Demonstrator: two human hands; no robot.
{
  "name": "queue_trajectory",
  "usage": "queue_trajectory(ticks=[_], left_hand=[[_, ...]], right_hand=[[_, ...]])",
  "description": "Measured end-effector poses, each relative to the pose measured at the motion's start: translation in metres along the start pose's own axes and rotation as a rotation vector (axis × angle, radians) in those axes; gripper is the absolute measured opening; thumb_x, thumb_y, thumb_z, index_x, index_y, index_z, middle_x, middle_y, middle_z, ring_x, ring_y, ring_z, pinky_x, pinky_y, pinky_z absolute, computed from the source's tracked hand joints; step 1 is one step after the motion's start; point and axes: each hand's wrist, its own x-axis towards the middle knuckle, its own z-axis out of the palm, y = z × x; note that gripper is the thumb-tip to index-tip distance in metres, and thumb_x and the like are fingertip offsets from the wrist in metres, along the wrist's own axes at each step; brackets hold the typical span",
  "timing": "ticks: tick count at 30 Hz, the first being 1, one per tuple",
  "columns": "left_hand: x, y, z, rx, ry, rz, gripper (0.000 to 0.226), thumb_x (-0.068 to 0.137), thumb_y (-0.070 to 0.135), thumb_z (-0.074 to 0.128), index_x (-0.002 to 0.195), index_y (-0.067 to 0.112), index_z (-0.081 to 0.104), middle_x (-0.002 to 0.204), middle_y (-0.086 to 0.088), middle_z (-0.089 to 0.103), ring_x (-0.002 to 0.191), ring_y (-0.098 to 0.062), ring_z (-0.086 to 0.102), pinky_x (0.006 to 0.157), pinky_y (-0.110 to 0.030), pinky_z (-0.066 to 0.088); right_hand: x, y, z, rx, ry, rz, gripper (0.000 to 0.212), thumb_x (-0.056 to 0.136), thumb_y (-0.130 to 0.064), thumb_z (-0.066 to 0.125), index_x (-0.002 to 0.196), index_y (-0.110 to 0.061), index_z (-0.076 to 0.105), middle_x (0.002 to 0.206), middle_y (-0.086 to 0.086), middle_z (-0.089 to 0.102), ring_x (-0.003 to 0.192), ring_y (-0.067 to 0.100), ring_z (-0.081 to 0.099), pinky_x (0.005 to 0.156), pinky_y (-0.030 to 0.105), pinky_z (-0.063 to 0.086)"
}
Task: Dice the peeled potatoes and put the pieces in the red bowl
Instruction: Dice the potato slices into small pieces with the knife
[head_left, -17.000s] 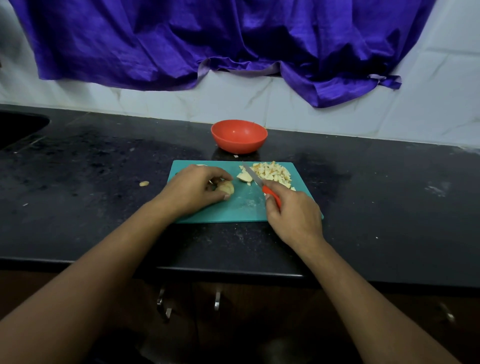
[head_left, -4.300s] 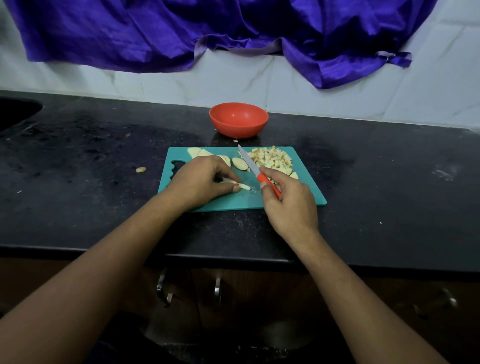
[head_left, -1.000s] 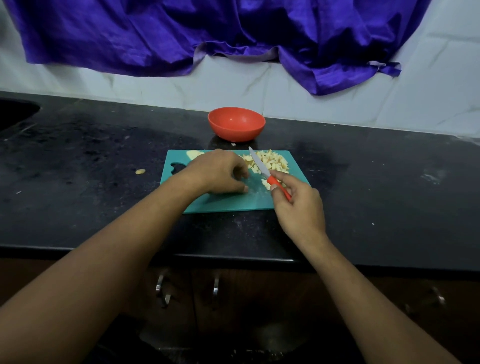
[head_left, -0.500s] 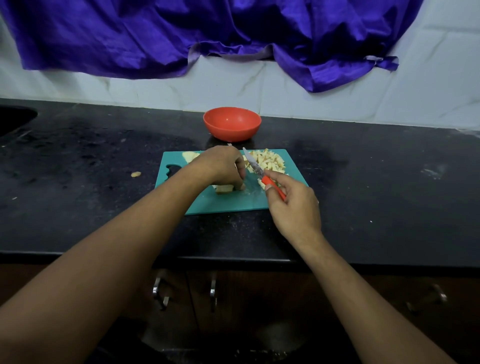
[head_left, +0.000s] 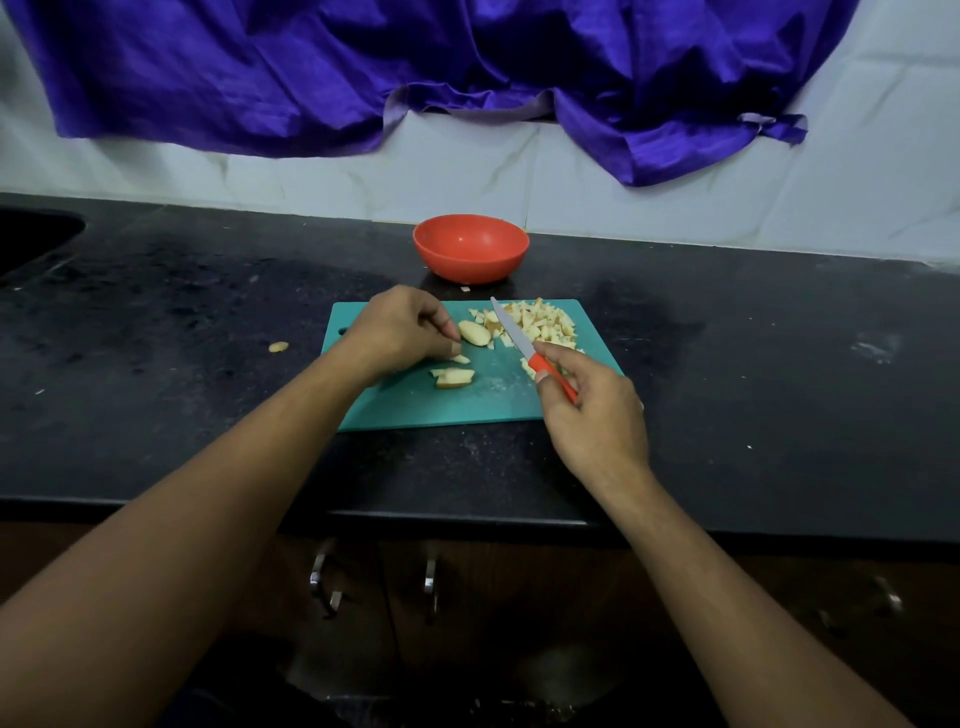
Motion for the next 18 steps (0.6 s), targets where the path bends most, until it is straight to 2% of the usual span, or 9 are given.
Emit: queue_trajectory(ticks=[2,4,7,9,11,13,15,18], left_hand=[[-0.006,-0.004,-0.004,0.036,-0.034,0.048,0.013,0.082,0.012,0.085,0.087,0.022,0.078,0.079,0.006,0.076,0.077,-0.006,0.068,0.090,-0.034,0.058],[-0.010,-0.007,-0.008,0.092,-0.065,0.133,0.013,0.086,0.022,0.083,0.097,0.027,0.078,0.092,0.012,0.076,0.086,-0.004,0.068,0.088,-0.029,0.055],[-0.017,-0.012,-0.013,0.138,-0.202,0.200,0.044,0.078,0.051,0.085,0.118,0.039,0.072,0.117,0.021,0.068,0.104,0.002,0.063,0.090,-0.023,0.050],[-0.018,-0.016,-0.014,0.181,-0.245,0.219,0.057,0.072,0.053,0.087,0.125,0.041,0.069,0.126,0.022,0.063,0.111,0.002,0.060,0.096,-0.024,0.048],[-0.017,-0.019,-0.011,0.227,-0.206,0.255,0.051,0.074,0.046,0.089,0.122,0.039,0.073,0.120,0.021,0.067,0.109,0.000,0.061,0.097,-0.025,0.049],[-0.018,-0.021,-0.007,0.219,-0.122,0.282,0.037,0.077,0.040,0.088,0.112,0.036,0.078,0.105,0.021,0.072,0.099,0.001,0.064,0.090,-0.025,0.052],[-0.021,-0.024,-0.001,0.204,-0.037,0.293,0.029,0.078,0.040,0.087,0.106,0.036,0.080,0.094,0.023,0.072,0.091,0.001,0.063,0.080,-0.025,0.051],[-0.025,-0.030,0.009,0.185,0.072,0.287,0.026,0.077,0.044,0.087,0.102,0.037,0.081,0.092,0.020,0.074,0.089,-0.001,0.064,0.082,-0.032,0.055]], right_hand=[[0.000,0.000,0.000,-0.008,-0.004,0.005,0.038,0.101,-0.035,0.059,0.138,-0.039,0.062,0.099,-0.015,0.072,0.050,0.007,0.052,0.048,0.023,0.039],[-0.001,-0.001,0.000,-0.011,-0.006,0.007,0.038,0.101,-0.035,0.059,0.139,-0.039,0.061,0.099,-0.014,0.071,0.050,0.008,0.052,0.048,0.024,0.040],[-0.002,-0.003,0.000,-0.026,-0.012,0.006,0.038,0.101,-0.035,0.059,0.139,-0.039,0.061,0.100,-0.014,0.072,0.050,0.008,0.053,0.048,0.023,0.039],[-0.003,-0.006,-0.001,-0.049,-0.018,-0.002,0.039,0.101,-0.034,0.058,0.139,-0.039,0.061,0.094,-0.013,0.072,0.050,0.006,0.051,0.048,0.020,0.035],[-0.005,-0.008,-0.002,-0.072,-0.017,-0.025,0.039,0.101,-0.034,0.058,0.139,-0.038,0.061,0.087,-0.012,0.071,0.049,0.005,0.050,0.048,0.018,0.032],[-0.008,-0.011,-0.003,-0.094,-0.018,-0.050,0.039,0.101,-0.034,0.057,0.139,-0.038,0.061,0.086,-0.011,0.071,0.050,0.005,0.049,0.049,0.017,0.031],[-0.010,-0.013,-0.004,-0.131,-0.027,-0.069,0.039,0.101,-0.035,0.056,0.140,-0.039,0.060,0.085,-0.011,0.070,0.051,0.006,0.050,0.050,0.019,0.032],[-0.012,-0.016,-0.002,-0.199,-0.052,-0.097,0.040,0.101,-0.037,0.054,0.140,-0.041,0.060,0.086,-0.012,0.071,0.053,0.006,0.051,0.051,0.022,0.036]])
